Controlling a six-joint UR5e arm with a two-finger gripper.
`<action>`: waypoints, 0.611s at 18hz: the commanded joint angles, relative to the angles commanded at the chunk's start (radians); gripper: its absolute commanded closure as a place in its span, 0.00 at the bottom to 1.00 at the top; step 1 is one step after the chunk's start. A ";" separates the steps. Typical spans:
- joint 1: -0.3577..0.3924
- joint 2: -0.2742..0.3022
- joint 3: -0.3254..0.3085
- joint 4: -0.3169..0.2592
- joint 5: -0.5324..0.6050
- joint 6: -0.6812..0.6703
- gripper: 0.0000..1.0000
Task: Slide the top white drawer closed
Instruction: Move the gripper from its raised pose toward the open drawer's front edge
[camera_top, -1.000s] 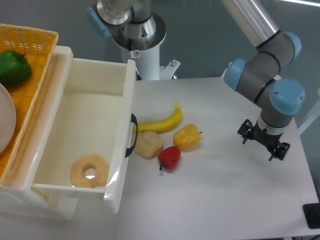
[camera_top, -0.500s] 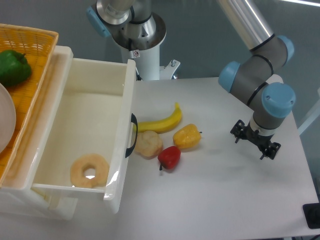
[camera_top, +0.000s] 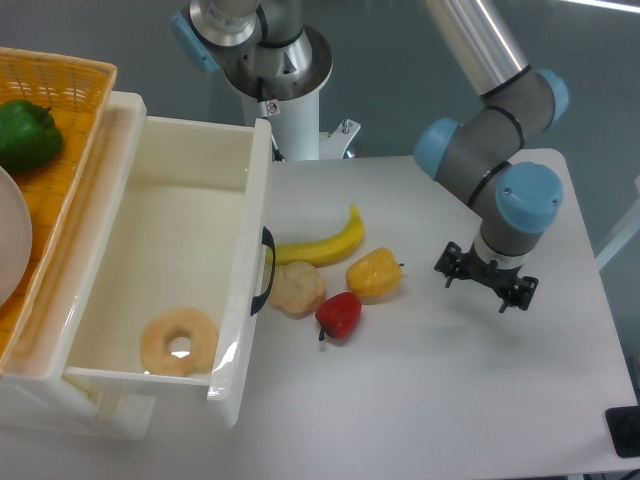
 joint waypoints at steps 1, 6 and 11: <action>-0.012 0.006 0.000 0.000 -0.012 -0.038 0.27; -0.098 0.017 -0.023 -0.002 -0.023 -0.261 0.59; -0.134 0.077 -0.075 -0.020 -0.101 -0.318 0.78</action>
